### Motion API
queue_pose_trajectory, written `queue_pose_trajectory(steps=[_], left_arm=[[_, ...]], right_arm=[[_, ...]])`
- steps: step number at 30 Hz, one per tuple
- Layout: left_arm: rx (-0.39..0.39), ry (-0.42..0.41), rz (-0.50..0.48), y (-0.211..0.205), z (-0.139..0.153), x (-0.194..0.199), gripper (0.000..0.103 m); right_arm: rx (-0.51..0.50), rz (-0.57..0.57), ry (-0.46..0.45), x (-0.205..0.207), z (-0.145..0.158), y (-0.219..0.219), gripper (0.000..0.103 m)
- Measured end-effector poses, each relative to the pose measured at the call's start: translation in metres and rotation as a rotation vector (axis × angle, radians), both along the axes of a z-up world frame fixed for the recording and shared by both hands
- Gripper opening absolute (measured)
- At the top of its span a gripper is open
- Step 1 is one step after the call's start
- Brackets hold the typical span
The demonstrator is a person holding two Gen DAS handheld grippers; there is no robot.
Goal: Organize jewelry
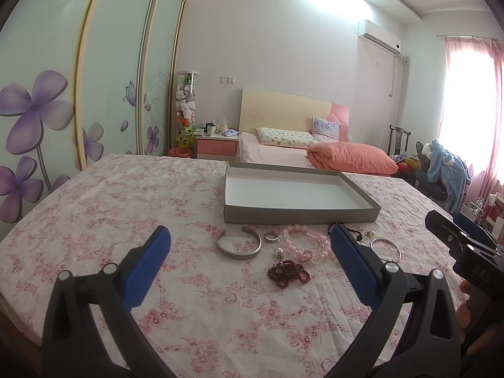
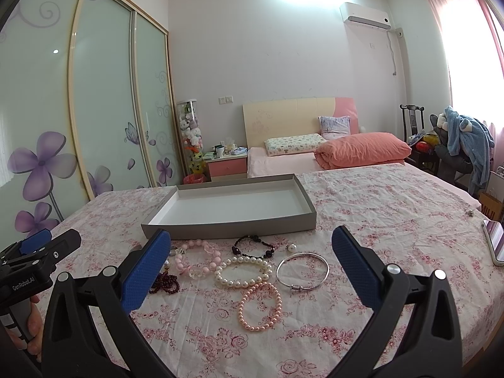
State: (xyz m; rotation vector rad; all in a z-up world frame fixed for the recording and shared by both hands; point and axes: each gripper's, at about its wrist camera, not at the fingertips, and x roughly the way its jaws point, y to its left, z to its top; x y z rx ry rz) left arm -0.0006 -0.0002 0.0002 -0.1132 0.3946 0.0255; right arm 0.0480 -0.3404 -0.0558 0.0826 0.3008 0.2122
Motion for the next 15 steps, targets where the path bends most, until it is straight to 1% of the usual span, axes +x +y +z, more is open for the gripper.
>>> queue_pose_trajectory(steps=[15], left_arm=[[0.001, 0.0, -0.001, 0.0022, -0.0019, 0.0012, 0.099]], right_arm=[[-0.001, 0.003, 0.001, 0.0022, 0.0012, -0.0006, 0.101]])
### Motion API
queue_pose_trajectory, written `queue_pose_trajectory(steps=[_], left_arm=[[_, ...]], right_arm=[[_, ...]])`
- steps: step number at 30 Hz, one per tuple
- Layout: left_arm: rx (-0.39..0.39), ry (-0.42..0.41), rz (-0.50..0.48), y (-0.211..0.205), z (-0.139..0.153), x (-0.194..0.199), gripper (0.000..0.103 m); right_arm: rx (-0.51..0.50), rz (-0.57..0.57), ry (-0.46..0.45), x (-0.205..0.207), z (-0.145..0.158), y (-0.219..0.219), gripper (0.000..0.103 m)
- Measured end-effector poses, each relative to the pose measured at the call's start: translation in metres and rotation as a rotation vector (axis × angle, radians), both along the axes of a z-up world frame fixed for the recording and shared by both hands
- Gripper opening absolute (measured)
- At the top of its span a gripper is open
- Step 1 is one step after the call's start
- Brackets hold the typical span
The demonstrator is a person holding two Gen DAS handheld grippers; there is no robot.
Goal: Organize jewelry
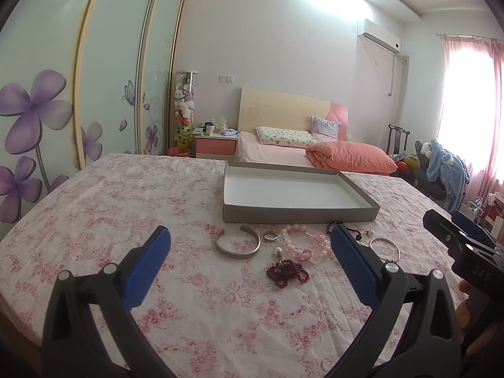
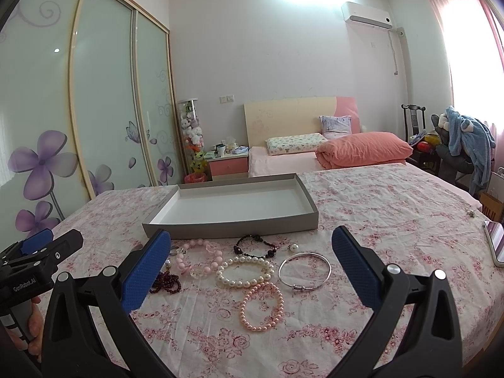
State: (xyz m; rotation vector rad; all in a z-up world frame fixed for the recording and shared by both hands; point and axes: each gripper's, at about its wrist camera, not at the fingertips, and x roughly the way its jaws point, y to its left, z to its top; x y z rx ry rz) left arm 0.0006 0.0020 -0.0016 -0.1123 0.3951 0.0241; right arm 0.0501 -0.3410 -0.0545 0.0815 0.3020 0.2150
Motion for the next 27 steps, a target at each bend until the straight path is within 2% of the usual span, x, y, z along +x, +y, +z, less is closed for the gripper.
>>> queue_pose_trajectory(steps=[18, 23, 27], left_arm=[[0.001, 0.015, 0.007, 0.001, -0.002, 0.002, 0.099], [0.006, 0.088, 0.039, 0.001, -0.013, 0.011, 0.099], [0.019, 0.158, 0.051, 0.008, -0.022, 0.03, 0.099]], right_arm=[[0.0, -0.006, 0.016, 0.004, -0.004, 0.0, 0.101], [0.011, -0.062, 0.092, 0.031, -0.015, -0.015, 0.101], [-0.003, -0.111, 0.215, 0.059, -0.025, -0.029, 0.1]])
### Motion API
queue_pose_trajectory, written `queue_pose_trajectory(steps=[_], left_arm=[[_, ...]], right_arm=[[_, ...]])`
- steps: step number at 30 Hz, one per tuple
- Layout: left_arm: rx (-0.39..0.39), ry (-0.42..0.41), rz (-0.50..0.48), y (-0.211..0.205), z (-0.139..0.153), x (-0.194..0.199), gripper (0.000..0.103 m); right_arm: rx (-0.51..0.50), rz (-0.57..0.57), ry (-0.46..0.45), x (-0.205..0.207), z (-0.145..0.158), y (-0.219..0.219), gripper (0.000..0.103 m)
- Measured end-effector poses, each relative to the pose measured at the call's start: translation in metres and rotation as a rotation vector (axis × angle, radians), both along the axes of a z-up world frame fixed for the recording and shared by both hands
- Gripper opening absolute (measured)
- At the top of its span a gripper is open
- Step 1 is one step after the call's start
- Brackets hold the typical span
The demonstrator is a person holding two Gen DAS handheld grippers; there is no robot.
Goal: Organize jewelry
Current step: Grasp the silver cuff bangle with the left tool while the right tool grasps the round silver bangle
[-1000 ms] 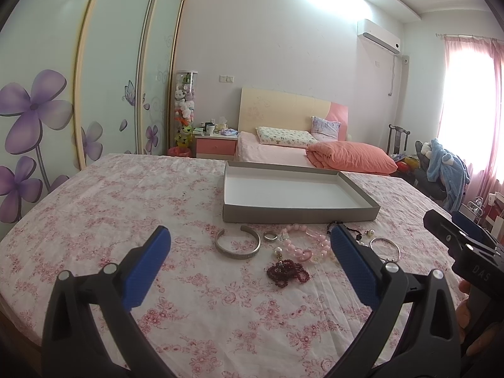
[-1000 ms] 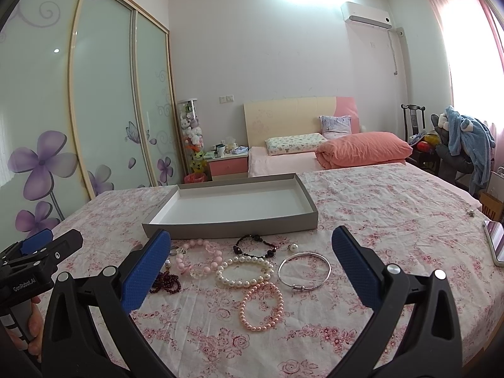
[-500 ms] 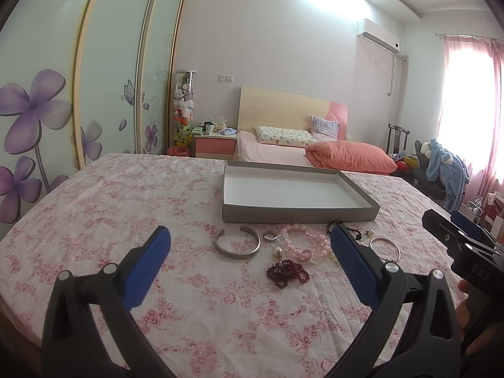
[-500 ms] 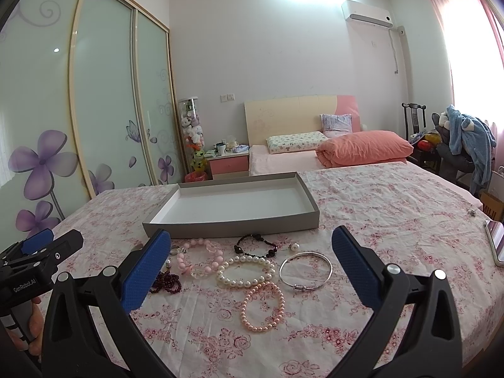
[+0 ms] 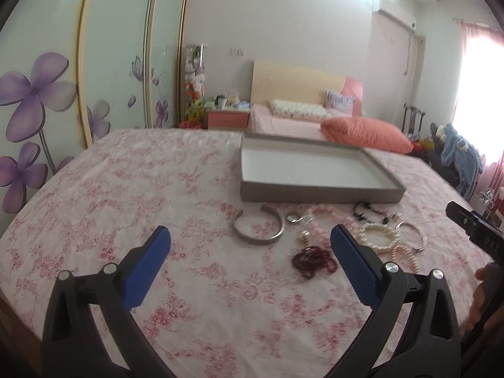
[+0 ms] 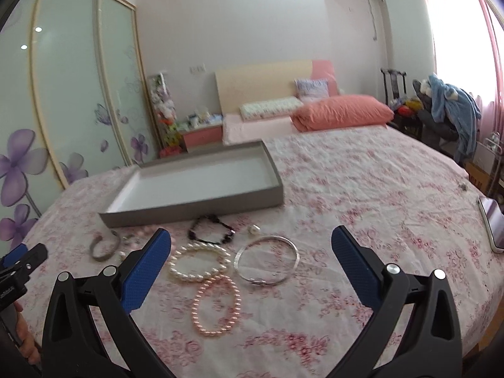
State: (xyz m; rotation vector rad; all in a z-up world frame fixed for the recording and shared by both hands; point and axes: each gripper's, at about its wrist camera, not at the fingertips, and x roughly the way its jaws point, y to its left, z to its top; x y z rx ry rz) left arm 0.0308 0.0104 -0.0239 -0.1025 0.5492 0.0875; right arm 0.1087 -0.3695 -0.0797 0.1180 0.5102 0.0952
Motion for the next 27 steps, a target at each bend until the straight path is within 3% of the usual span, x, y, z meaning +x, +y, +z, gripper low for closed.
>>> queue_pose_trajectory(steps=[5, 11, 18, 24, 27], left_arm=[[0.005, 0.085, 0.002, 0.009, -0.011, 0.025, 0.099], [-0.01, 0.154, -0.002, 0.016, -0.023, 0.041, 0.099], [-0.025, 0.201, -0.016, 0.02, -0.03, 0.056, 0.099], [-0.042, 0.243, -0.037, 0.018, -0.035, 0.075, 0.099], [-0.034, 0.261, -0.046, 0.014, -0.036, 0.084, 0.099]], right_arm=[[-0.067, -0.007, 0.167, 0.031, -0.022, 0.0, 0.094], [-0.087, -0.004, 0.295, 0.049, -0.041, 0.001, 0.094], [-0.109, 0.003, 0.38, 0.066, -0.051, 0.009, 0.09], [-0.135, 0.006, 0.386, 0.067, -0.049, 0.017, 0.088], [-0.136, 0.022, 0.377, 0.071, -0.048, 0.018, 0.078]])
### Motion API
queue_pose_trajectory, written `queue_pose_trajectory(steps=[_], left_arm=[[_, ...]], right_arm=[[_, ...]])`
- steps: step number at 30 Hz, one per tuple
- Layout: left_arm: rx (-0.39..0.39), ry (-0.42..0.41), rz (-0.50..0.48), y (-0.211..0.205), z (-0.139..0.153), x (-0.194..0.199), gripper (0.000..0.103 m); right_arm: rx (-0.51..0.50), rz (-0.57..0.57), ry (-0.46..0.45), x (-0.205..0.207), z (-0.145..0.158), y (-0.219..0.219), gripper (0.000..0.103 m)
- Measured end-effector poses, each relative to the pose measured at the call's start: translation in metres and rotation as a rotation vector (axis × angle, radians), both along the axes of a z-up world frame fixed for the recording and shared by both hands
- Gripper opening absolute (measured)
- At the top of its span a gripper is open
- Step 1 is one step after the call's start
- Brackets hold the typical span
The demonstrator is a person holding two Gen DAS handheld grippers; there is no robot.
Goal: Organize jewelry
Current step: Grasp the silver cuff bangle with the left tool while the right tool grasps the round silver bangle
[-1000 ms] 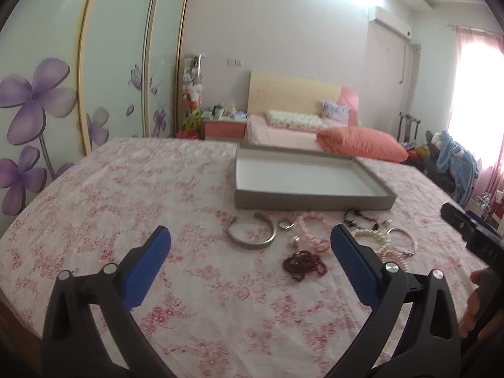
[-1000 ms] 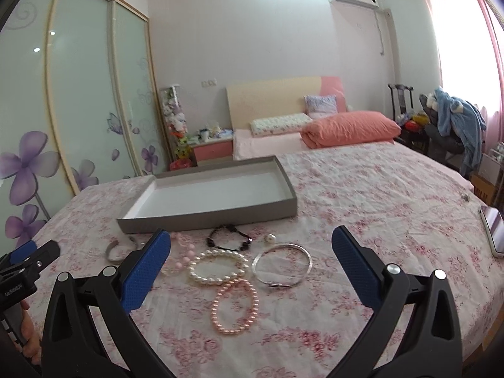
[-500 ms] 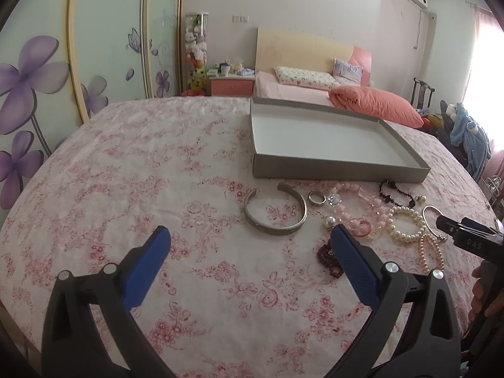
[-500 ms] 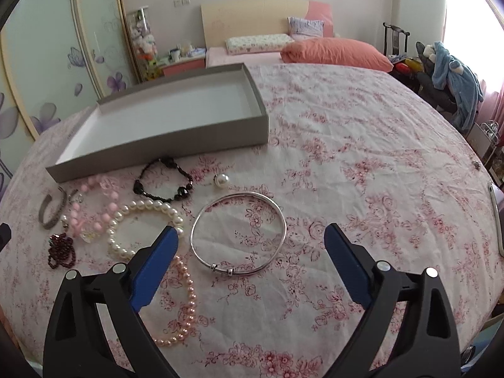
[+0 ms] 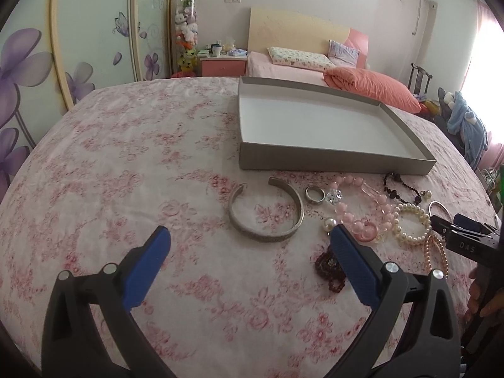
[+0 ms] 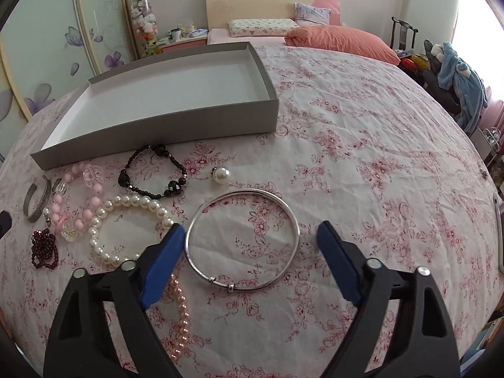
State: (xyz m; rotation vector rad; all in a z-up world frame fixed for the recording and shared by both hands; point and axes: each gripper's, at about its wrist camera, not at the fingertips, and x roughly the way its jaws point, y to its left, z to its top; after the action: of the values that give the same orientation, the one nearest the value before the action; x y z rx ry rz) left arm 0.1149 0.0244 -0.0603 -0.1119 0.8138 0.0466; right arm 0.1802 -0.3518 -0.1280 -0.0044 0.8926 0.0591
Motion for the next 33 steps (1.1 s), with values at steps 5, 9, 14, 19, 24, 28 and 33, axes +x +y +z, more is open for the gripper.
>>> queue_pose_trajectory(steps=[5, 9, 14, 19, 24, 28, 33], left_arm=[[0.031, 0.04, -0.015, -0.01, -0.005, 0.02, 0.099], [0.071, 0.089, -0.006, -0.015, -0.013, 0.039, 0.099], [0.095, 0.122, 0.001, -0.016, -0.02, 0.051, 0.091], [0.071, 0.143, 0.009, -0.013, -0.026, 0.057, 0.08], [0.073, 0.145, 0.009, -0.013, -0.026, 0.061, 0.079], [0.074, 0.137, 0.006, -0.014, -0.025, 0.062, 0.071], [0.052, 0.128, 0.001, -0.01, -0.023, 0.059, 0.066]], right_arm=[[0.008, -0.005, -0.005, 0.006, 0.0, -0.008, 0.073], [0.017, -0.016, -0.005, 0.008, 0.0, -0.013, 0.073], [0.021, -0.015, -0.005, 0.009, 0.001, -0.014, 0.073], [0.021, -0.015, -0.005, 0.009, 0.001, -0.014, 0.074], [0.015, -0.015, -0.004, 0.009, 0.0, -0.015, 0.074], [0.013, -0.015, -0.003, 0.009, 0.001, -0.015, 0.074], [0.033, -0.01, -0.008, 0.009, 0.001, -0.016, 0.073]])
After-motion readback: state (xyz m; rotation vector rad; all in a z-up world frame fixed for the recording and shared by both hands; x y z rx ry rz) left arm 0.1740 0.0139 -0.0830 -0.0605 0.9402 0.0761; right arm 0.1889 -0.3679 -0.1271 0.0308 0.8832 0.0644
